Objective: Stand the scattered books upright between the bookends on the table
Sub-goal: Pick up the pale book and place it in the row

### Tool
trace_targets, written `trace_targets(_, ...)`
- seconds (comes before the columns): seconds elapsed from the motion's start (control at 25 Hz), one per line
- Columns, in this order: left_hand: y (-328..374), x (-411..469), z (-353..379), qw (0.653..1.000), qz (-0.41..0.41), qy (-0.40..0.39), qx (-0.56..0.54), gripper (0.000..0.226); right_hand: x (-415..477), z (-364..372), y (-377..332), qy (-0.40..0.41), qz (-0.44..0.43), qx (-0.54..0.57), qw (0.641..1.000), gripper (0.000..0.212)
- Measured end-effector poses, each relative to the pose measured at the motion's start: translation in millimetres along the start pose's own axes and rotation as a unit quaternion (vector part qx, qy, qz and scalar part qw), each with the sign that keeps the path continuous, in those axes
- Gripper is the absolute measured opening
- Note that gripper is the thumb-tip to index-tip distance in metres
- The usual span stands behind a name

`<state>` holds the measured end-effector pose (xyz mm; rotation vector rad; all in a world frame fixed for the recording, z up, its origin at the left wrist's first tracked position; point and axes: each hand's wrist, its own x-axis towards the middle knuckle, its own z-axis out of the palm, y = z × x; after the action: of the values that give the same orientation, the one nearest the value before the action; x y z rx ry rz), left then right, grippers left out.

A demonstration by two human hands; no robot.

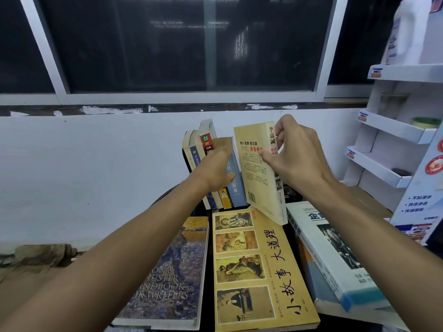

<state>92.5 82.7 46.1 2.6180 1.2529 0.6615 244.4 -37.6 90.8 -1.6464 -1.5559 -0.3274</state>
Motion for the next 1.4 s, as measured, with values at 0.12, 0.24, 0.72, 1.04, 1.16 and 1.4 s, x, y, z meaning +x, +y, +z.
trace_targets(0.12, -1.9, -0.7, 1.2, 1.000, -0.003, 0.007, -0.004, 0.066, 6.1, 8.4, -0.3, 0.001, 0.000, -0.012, 1.000, 0.036)
trace_targets(0.24, -3.4, -0.8, 1.9, 1.000, 0.000, 0.008, -0.011, 0.067, 11.7, 19.0, -1.0, 0.007, -0.005, -0.037, 0.999, 0.036)
trace_targets(0.72, -6.7, -3.1, 11.7, 1.000, 0.009, 0.016, 0.001, 0.067, 10.8, 96.9, 24.9, 0.073, -0.007, 0.031, 0.997, 0.027)
trace_targets(1.04, -13.2, -2.9, 15.2, 0.999, 0.024, 0.024, -0.004, 0.078, 12.1, 138.6, 46.7, 0.080, 0.021, 0.063, 0.995, 0.030)
trace_targets(1.16, -14.1, -2.7, 16.6, 0.999, 0.027, 0.032, -0.006, 0.077, 14.3, 143.4, 52.6, 0.067, 0.027, 0.069, 0.995, 0.032)
trace_targets(1.4, -16.4, -2.4, 18.9, 0.999, 0.032, 0.040, -0.010, 0.080, 18.7, 136.4, 61.6, -0.008, -0.025, 0.107, 0.994, 0.055)
